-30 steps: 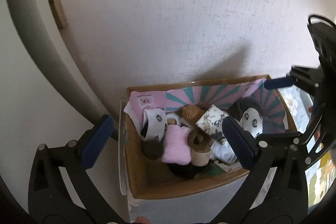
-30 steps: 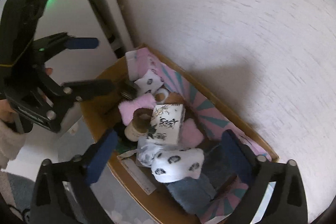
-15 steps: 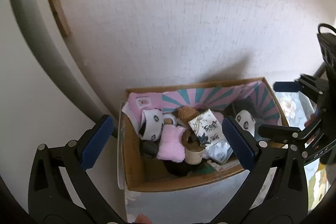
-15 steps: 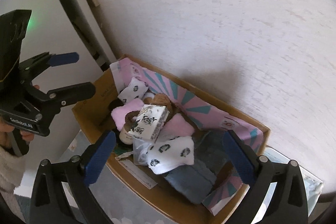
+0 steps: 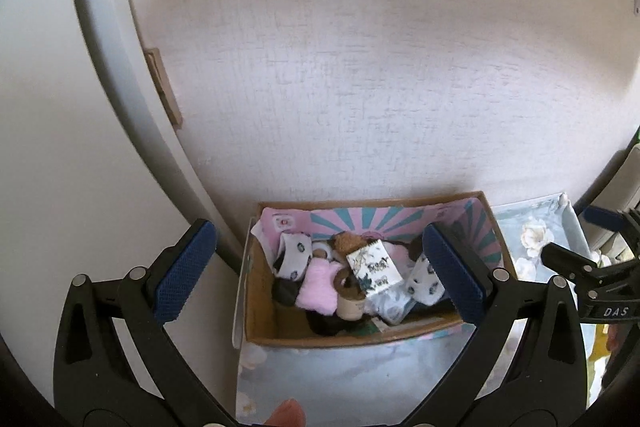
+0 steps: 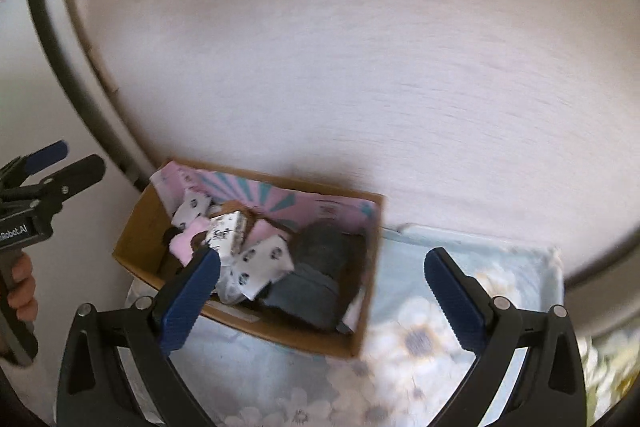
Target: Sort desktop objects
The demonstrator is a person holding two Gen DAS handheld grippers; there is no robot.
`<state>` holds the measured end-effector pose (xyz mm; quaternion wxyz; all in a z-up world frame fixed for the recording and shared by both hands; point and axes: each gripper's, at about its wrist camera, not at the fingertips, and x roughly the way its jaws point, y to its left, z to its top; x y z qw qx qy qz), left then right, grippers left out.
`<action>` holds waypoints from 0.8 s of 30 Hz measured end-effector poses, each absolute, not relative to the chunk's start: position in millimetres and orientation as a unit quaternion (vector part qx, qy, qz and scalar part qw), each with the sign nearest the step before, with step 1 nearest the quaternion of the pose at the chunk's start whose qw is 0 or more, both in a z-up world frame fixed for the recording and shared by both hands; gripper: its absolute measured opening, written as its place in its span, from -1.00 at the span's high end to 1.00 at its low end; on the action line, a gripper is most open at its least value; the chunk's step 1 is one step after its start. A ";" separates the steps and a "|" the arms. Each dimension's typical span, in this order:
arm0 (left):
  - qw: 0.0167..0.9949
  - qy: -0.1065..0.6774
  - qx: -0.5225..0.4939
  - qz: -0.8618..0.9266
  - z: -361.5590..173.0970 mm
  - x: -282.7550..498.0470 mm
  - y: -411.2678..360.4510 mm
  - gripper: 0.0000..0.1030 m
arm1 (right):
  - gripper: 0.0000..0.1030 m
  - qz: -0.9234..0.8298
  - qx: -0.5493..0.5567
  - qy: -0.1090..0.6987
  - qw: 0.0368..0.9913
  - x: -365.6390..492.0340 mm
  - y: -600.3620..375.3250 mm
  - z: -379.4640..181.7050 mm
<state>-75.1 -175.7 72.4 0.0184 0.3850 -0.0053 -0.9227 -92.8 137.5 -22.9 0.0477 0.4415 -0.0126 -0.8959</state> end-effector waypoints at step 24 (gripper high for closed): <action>-0.003 -0.001 0.372 -0.928 91.2 16.3 -116.4 -1.00 | -0.98 -0.903 0.417 -0.063 -0.086 27.6 189.1 -14.9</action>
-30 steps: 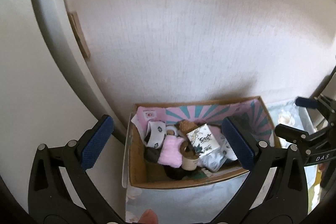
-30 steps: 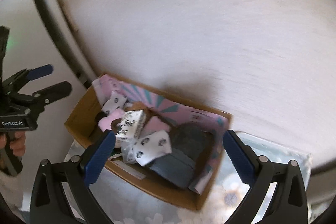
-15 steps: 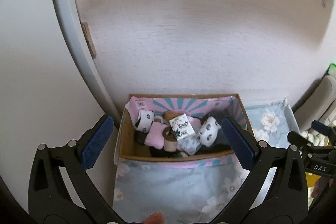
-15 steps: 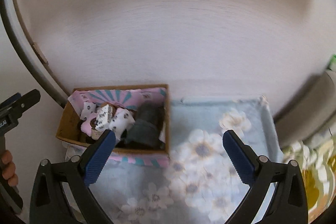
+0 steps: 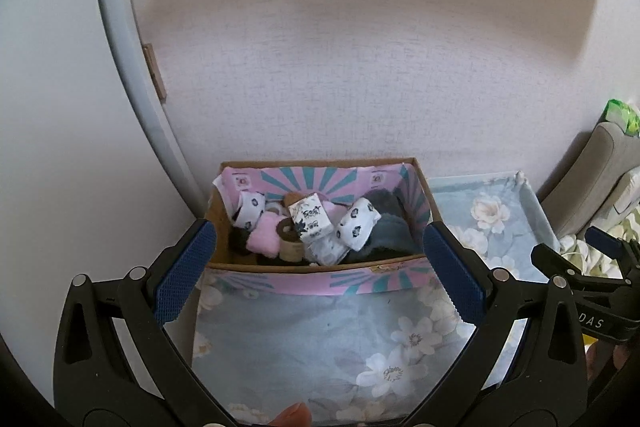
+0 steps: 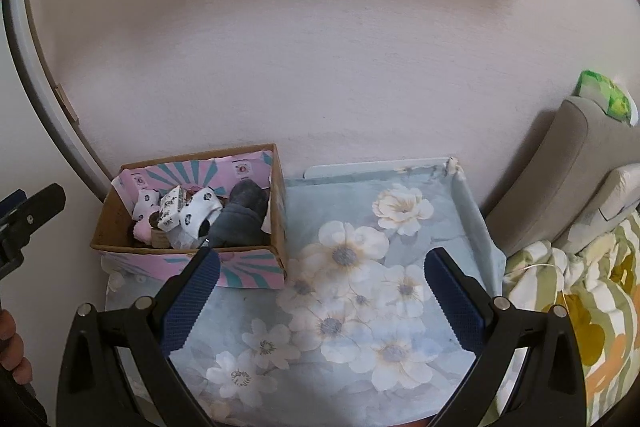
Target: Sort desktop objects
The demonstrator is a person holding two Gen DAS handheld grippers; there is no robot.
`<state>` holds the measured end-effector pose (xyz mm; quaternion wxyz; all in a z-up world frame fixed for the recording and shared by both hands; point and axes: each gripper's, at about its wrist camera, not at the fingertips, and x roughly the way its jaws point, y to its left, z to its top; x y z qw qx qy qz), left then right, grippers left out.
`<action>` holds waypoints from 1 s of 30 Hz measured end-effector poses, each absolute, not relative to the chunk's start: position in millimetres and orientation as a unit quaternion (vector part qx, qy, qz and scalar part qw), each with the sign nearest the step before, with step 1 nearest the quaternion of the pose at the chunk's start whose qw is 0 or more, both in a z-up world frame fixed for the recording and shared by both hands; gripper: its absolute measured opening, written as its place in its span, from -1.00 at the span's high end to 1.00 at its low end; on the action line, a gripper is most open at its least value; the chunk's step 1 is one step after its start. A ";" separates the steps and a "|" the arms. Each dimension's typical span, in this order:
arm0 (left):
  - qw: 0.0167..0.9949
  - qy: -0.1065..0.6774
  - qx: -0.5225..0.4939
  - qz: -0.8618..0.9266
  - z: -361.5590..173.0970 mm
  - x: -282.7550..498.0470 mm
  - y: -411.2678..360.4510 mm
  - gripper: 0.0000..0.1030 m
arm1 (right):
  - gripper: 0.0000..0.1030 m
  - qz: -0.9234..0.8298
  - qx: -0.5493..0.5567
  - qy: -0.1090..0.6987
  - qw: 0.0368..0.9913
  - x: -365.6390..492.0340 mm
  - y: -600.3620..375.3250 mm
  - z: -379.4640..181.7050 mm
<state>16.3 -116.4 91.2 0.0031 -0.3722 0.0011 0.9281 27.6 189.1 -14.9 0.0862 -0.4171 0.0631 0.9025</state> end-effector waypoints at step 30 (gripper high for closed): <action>-0.002 -0.002 -0.383 0.924 90.9 11.1 -100.9 -1.00 | -0.98 0.904 -0.417 0.048 0.078 25.3 199.5 -12.3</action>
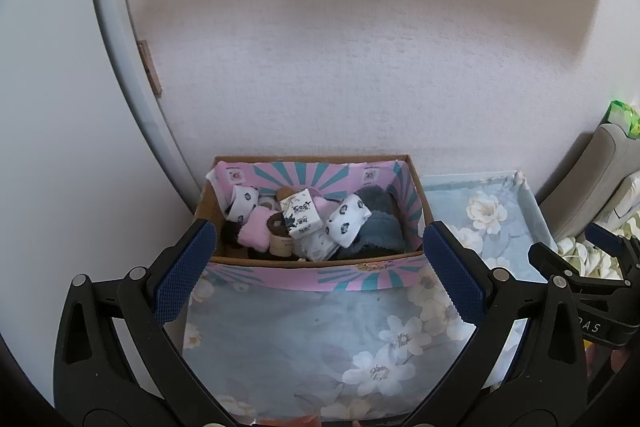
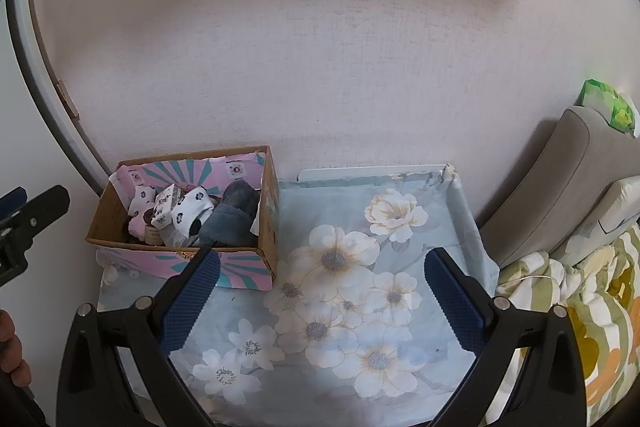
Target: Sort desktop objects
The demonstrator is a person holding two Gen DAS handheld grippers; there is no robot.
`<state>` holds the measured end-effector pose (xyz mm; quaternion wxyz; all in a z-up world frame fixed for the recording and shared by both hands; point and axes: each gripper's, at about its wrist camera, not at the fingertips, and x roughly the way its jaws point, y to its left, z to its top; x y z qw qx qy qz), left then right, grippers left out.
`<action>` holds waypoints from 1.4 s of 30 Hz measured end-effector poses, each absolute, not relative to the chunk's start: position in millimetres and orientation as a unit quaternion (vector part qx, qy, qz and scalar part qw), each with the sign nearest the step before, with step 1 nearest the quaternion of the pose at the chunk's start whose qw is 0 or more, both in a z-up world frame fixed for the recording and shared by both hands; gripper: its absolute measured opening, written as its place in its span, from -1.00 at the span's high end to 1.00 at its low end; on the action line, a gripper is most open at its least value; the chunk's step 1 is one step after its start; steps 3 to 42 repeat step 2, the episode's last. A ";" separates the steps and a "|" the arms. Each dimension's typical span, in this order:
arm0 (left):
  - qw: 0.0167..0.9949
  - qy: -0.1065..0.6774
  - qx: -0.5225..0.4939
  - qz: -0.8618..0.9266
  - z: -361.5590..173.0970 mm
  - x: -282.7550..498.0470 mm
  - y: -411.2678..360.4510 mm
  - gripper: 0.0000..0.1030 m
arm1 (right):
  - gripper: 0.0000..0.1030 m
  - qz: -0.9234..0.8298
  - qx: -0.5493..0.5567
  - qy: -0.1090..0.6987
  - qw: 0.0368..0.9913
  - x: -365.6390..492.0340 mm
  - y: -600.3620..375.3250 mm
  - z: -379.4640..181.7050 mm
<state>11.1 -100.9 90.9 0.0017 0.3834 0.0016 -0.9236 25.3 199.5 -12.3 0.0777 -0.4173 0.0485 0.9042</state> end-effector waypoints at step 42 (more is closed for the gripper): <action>0.003 0.003 0.384 -0.923 90.7 11.2 -100.1 -1.00 | -0.98 0.903 -0.419 0.049 0.078 26.0 200.0 -12.9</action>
